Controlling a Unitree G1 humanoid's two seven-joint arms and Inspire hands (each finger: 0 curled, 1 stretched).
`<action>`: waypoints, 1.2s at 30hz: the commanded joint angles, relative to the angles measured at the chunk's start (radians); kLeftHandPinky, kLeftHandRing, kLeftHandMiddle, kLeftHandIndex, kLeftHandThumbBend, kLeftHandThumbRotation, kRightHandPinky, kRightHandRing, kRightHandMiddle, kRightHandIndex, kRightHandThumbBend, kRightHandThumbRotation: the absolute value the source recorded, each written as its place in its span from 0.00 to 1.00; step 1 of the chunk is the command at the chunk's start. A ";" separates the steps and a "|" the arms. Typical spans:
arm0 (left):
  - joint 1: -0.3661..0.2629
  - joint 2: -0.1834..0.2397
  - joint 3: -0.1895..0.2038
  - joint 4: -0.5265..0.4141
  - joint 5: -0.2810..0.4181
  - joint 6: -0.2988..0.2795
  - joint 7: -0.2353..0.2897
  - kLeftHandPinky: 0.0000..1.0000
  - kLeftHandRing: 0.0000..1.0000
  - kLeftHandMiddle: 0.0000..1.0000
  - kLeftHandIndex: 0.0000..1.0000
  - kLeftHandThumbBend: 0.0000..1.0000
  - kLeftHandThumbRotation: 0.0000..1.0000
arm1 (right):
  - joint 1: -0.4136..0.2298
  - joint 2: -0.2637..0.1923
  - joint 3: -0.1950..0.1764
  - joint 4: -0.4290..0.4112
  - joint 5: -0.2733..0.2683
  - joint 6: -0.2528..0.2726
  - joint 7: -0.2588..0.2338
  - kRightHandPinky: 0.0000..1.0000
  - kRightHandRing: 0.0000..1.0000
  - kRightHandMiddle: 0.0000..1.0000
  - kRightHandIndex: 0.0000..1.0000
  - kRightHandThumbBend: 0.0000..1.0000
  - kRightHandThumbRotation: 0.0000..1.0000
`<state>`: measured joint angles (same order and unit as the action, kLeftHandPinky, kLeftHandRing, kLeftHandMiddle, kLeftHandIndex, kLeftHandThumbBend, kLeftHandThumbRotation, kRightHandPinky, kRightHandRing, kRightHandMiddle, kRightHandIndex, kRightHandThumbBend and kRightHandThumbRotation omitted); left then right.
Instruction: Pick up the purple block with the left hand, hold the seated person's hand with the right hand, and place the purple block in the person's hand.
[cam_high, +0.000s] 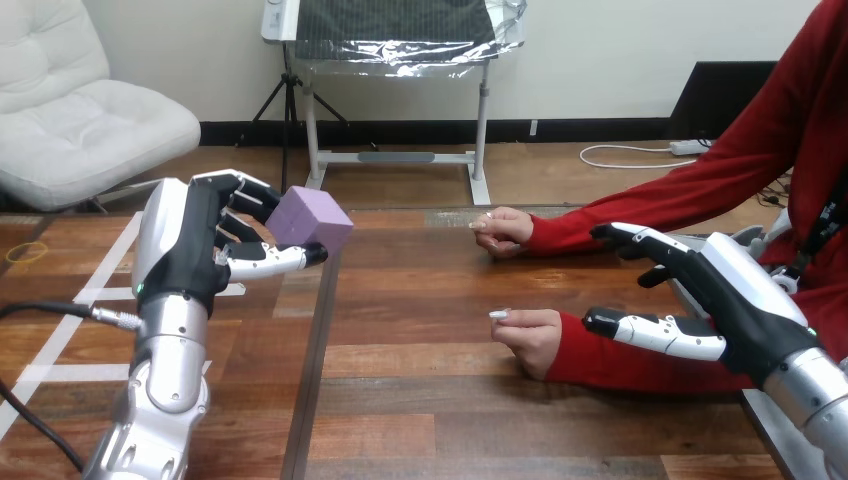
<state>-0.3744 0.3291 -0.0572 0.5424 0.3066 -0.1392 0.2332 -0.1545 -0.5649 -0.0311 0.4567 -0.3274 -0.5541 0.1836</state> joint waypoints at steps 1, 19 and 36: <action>-0.110 -0.018 0.021 0.062 -0.011 -0.052 0.034 0.35 0.42 0.46 0.46 0.67 0.00 | -0.085 -0.041 0.018 0.007 -0.012 -0.030 0.005 0.72 0.85 0.87 0.87 0.97 0.80; -0.210 -0.037 0.013 0.212 -0.007 -0.072 0.060 0.33 0.41 0.45 0.46 0.67 0.00 | -0.118 -0.086 0.049 0.023 -0.040 -0.051 0.043 0.82 0.87 0.88 0.87 1.00 0.75; -0.302 -0.046 0.002 0.343 -0.005 -0.080 0.058 0.35 0.42 0.46 0.47 0.68 0.00 | -0.160 -0.098 0.072 0.044 -0.045 -0.011 0.103 0.79 0.88 0.89 0.85 1.00 0.64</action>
<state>-0.5335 0.2935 -0.0581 0.8518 0.3041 -0.1783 0.2730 -0.1915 -0.6352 0.0300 0.5005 -0.3748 -0.5769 0.2711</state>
